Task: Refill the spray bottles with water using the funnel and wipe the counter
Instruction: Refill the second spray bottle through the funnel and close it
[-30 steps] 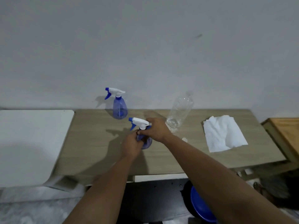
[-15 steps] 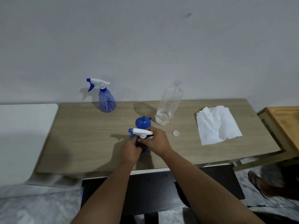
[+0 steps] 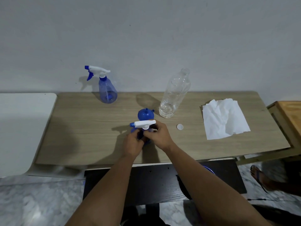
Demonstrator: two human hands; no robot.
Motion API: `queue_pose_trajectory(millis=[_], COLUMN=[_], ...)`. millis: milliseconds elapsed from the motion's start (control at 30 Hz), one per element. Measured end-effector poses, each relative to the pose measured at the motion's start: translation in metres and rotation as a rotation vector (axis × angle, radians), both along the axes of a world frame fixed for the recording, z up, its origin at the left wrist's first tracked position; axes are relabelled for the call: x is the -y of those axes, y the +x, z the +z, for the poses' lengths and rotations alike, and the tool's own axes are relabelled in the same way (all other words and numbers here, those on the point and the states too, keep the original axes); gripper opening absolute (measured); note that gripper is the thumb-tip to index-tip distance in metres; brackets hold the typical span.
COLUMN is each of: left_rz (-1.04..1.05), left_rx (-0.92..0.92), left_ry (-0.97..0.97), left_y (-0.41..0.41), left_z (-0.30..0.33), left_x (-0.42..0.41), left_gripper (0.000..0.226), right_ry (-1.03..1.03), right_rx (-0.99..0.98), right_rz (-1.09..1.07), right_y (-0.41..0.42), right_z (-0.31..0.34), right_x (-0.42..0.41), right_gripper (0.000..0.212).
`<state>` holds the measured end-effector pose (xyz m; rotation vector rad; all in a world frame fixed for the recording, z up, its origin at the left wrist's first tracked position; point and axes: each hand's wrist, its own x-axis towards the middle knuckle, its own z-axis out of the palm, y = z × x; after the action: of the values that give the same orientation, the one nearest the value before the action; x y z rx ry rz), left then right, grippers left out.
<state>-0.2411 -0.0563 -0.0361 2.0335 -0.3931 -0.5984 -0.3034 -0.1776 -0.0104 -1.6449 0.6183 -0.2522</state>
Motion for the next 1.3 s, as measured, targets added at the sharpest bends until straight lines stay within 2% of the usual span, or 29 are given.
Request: queue_pose_trajectory(millis=[67,200,300,467,567,667,767,900,1000,1133,1233,1300], left_rz=[-0.002,-0.014,-0.005,-0.020,-0.001,-0.016,-0.004,-0.037,-0.019,-0.034,-0.043,-0.024], left_rx=[0.003,0.032,0.083,0.074,0.055,0.028,0.044,0.058,0.084,0.060,0.090,0.100], left_ry=[0.002,0.048,0.100,0.073,0.094,0.067,0.100,0.079,0.076,0.073,0.081,0.096], left_y=[0.001,0.002,0.004,0.004,0.005,0.007,0.008,0.008,0.008,0.010,0.009,0.010], left_z=[0.001,-0.001,-0.005,-0.005,-0.007,-0.011,-0.013,-0.015,-0.017,-0.017,-0.017,-0.018], left_x=[0.000,0.001,0.002,0.002,0.003,0.004,0.003,0.002,0.001,0.002,0.002,0.002], left_gripper=[0.032,0.010,0.009,0.004,0.011,0.012,0.006,0.017,0.015,0.024,0.015,0.018], right_ry=[-0.007,-0.017,0.038,0.003,0.032,0.022,0.042,-0.013,-0.017,-0.013,-0.025,-0.018], right_rx=[0.015,0.034,0.038,0.023,0.016,0.009,0.021,0.013,0.044,0.033,0.045,0.064], right_rz=[-0.028,-0.028,-0.026,-0.008,-0.037,-0.066,-0.075,-0.070,-0.056,-0.076,-0.056,-0.071], right_y=[-0.001,-0.001,-0.001,-0.001,-0.002,0.000,0.002,-0.001,0.001,0.003,0.004,0.003], right_z=[-0.003,-0.009,-0.009,-0.012,-0.012,-0.012,-0.009,-0.010,-0.012,-0.011,-0.007,-0.007], right_x=[-0.004,-0.007,-0.008,-0.006,-0.007,-0.011,-0.015,-0.019,-0.020,-0.020,-0.021,-0.020], right_gripper=[0.043,0.041,0.052,0.043,0.048,0.036,0.049,0.040,0.054,0.045,0.044,0.046])
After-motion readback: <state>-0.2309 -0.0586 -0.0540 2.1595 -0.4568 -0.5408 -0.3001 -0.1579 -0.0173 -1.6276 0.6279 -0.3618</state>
